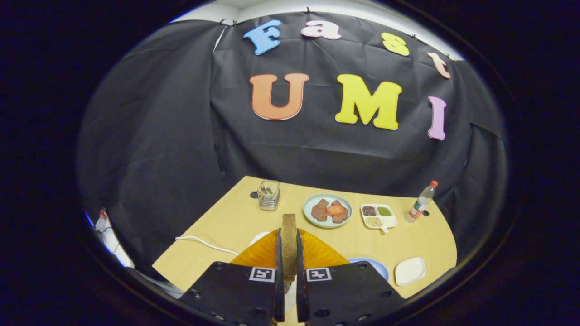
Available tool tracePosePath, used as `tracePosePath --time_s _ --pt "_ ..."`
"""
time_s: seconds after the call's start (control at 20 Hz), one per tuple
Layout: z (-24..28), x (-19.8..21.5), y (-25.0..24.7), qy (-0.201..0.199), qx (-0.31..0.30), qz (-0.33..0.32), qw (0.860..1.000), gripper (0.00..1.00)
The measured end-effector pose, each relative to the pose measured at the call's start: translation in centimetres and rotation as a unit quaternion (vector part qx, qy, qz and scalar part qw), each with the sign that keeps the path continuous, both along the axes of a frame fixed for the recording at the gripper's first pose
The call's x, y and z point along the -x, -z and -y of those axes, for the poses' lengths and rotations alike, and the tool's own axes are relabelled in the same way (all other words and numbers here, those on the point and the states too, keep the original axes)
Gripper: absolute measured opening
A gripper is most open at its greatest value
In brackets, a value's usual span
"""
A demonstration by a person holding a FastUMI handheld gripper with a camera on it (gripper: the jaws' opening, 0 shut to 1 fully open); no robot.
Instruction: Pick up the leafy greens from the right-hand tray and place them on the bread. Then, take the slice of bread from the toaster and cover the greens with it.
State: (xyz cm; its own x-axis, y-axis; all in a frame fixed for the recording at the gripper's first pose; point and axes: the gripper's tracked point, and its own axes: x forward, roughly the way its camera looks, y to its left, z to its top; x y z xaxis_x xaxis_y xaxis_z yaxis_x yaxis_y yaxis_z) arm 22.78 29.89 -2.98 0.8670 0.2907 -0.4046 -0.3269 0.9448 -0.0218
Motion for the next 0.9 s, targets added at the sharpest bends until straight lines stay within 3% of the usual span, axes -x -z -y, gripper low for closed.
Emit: tracePosePath --time_s 0.15,0.35,0.6,0.9 --pt "2.3 0.8 -2.1 0.007 -0.007 0.019 1.0 0.1" --pt "6.9 0.5 -0.9 0.03 -0.005 0.019 0.999 0.1" --pt "11.9 -1.1 6.8 0.058 -0.012 -0.03 0.998 0.1" --pt "13.6 -2.8 15.1 0.049 -0.078 -0.09 0.992 0.1"
